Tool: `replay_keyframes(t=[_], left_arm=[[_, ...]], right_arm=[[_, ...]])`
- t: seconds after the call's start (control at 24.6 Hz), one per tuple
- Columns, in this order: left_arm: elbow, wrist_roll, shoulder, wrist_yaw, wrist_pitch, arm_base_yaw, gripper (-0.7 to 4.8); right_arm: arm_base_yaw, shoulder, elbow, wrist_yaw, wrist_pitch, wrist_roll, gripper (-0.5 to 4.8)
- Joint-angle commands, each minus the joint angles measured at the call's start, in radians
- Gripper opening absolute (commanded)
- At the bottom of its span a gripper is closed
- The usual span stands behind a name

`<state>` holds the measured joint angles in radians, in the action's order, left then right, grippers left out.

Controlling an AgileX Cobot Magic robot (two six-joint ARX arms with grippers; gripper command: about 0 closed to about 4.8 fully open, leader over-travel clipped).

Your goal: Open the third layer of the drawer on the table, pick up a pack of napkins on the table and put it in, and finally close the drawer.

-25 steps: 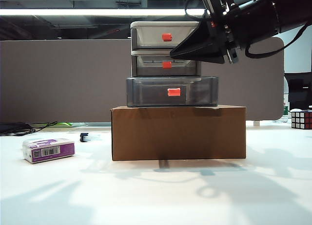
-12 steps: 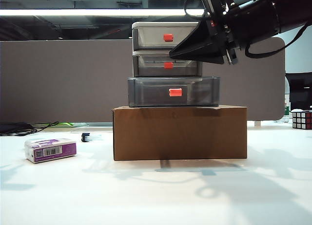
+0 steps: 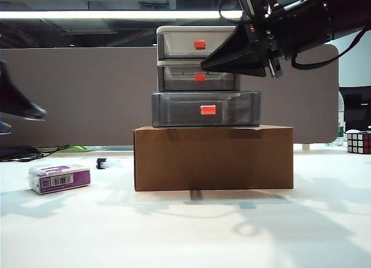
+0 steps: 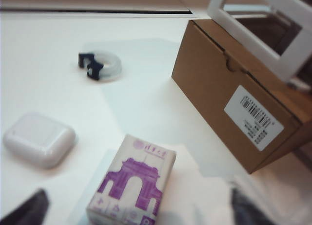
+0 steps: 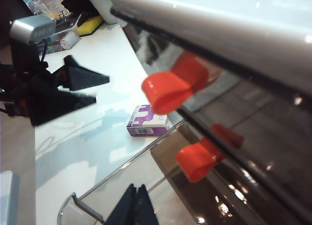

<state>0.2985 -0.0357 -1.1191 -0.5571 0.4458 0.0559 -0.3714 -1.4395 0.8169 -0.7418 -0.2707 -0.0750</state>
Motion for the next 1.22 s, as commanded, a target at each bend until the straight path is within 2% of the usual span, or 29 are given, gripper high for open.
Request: replay_keyframes(t=[0.04, 0.32, 0.53, 0.85, 1.01, 1.14, 1.18, 1.22], left_arm=[[0.002, -0.121, -0.084, -0.005, 0.126, -0.020, 4.63], [0.013, -0.288, -0.254, -0.027, 0.184, -0.043, 4.79], [0.042, -0.319, -0.389, -0.023, 0.259, -0.048, 4.79], [0.172, -0.331, -0.570, -0.032, 0.235, -0.048, 4.79], [0.203, -0.336, -0.615, -0.027, 0.225, -0.089, 4.79], [0.211, -0.357, -0.642, 0.011, 0.223, -0.132, 4.79], [0.211, -0.357, -0.644, 0.038, 0.220, -0.142, 4.55], [0.211, -0.356, -0.644, 0.044, 0.220, -0.144, 4.09]], right_arm=[[-0.002, 0.004, 0.004, -0.005, -0.003, -0.003, -0.06], [-0.002, 0.004, 0.004, -0.005, 0.006, -0.003, -0.06], [-0.002, 0.004, 0.004, -0.005, 0.008, -0.003, -0.06], [-0.002, 0.004, 0.004, -0.005, 0.022, -0.002, -0.06], [-0.001, 0.004, 0.004, 0.002, 0.033, 0.004, -0.06], [-0.001, 0.004, 0.004, 0.003, 0.037, 0.004, -0.06], [-0.001, 0.004, 0.004, 0.003, 0.037, 0.004, -0.06], [-0.001, 0.004, 0.004, 0.003, 0.037, 0.004, -0.06]])
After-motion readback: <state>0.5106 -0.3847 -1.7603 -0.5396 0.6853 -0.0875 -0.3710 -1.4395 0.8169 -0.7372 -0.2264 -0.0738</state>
